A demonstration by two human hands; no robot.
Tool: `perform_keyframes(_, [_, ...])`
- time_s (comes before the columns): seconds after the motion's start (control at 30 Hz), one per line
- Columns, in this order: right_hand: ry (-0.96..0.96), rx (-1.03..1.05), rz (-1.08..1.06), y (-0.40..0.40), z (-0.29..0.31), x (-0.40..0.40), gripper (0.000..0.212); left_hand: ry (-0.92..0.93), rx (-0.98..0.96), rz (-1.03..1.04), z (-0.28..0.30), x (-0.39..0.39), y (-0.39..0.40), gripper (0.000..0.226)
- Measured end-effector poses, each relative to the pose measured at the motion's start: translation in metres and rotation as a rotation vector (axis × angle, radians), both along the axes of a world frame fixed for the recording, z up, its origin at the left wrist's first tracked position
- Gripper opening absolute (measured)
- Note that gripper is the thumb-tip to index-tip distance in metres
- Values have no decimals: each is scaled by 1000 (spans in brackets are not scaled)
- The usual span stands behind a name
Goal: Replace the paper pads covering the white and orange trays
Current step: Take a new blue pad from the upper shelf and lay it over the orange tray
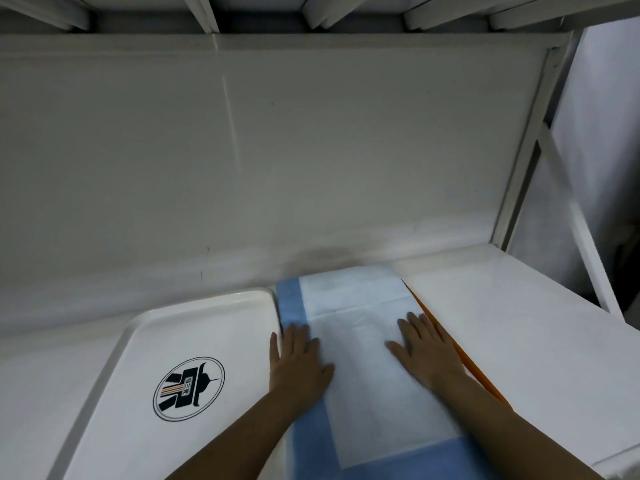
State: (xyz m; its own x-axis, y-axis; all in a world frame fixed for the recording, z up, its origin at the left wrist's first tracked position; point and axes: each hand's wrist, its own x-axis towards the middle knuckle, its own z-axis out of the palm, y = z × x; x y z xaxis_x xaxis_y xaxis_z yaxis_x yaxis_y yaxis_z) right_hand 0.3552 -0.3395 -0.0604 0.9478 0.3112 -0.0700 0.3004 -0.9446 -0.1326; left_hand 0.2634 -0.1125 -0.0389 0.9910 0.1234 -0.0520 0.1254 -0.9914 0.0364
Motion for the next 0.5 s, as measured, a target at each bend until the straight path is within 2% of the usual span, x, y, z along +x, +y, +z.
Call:
perform_keyframes(0.03, [32, -3, 12, -1, 0, -2, 115, 10, 10, -43, -2, -1, -2, 63])
perform_keyframes(0.1, [73, -12, 26, -5, 0, -8, 118, 98, -13, -95, -4, -6, -10, 65])
perform_keyframes(0.17, [86, -14, 36, -7, 5, -14, 96, 201, -75, -87, -4, -12, -16, 66])
perform_keyframes(0.27, [-4, 5, 54, -17, 15, -27, 57, 225, -58, -125, 6, -27, -23, 65])
perform_keyframes(0.4, [-81, -11, 7, -39, 30, -53, 33, 261, -87, -211, 23, -54, -32, 53])
perform_keyframes(0.5, [-86, -18, -95, -57, 41, -80, 28, 267, -86, -286, 33, -86, -41, 47])
